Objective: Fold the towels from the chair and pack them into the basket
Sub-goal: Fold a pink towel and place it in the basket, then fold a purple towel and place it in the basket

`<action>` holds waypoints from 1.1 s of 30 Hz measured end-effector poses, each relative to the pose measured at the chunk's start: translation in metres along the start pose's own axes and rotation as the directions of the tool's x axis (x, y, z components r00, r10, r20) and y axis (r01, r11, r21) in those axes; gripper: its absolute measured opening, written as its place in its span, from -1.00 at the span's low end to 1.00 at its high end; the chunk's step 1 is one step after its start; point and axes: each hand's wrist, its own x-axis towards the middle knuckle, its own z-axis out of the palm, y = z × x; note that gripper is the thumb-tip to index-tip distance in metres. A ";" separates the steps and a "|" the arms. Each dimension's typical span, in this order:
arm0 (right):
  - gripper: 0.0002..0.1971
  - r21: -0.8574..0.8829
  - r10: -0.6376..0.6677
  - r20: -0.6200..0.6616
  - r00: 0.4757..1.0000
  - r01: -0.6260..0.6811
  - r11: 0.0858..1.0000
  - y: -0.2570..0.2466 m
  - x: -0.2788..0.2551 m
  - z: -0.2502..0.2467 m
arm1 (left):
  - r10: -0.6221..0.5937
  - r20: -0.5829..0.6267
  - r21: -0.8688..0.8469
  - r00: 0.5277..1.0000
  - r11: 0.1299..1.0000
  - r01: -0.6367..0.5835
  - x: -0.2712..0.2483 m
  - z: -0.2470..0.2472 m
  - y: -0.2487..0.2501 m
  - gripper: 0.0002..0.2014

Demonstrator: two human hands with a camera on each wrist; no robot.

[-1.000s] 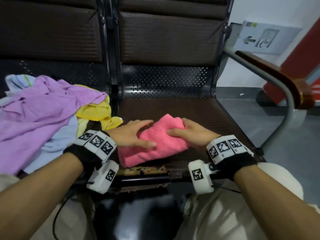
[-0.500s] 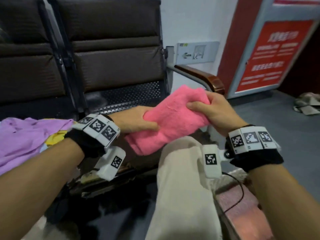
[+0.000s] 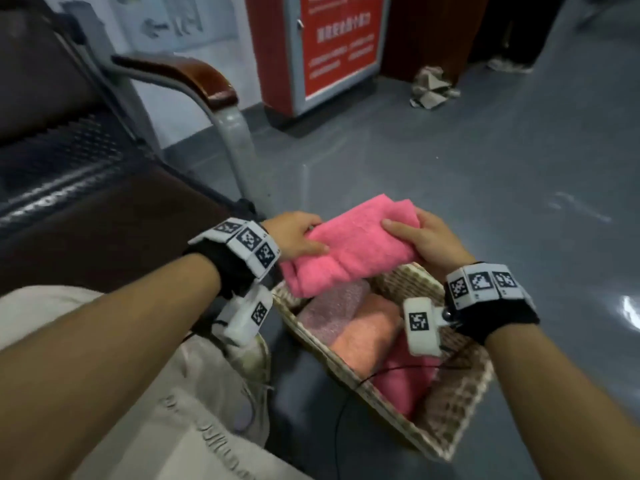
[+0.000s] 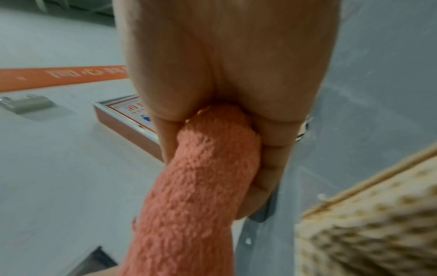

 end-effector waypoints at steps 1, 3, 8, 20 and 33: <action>-0.83 -0.059 0.023 -0.020 1.000 -0.024 0.998 0.017 -0.002 -0.014 | 0.001 0.021 -0.033 1.000 0.999 0.000 0.011 0.023 0.000 -0.61; -0.85 -0.183 0.075 -0.037 0.996 -0.081 0.980 0.048 -0.006 -0.037 | 0.005 0.082 -0.081 0.997 0.997 0.002 0.030 0.068 0.000 -0.60; -0.82 -0.442 0.236 -0.061 0.970 -0.238 0.865 0.105 -0.014 -0.079 | 0.033 0.279 -0.143 0.960 0.990 0.007 0.055 0.172 0.016 -0.50; -0.53 -0.943 0.582 -0.154 0.799 -0.295 0.156 0.171 -0.013 -0.076 | 0.045 0.514 -0.035 0.857 0.999 -0.031 0.054 0.230 0.017 -0.66; -0.76 -0.936 0.204 0.270 0.941 0.207 0.285 0.013 0.037 0.059 | -0.138 0.035 -0.317 0.990 0.938 0.142 0.001 0.048 -0.048 -0.90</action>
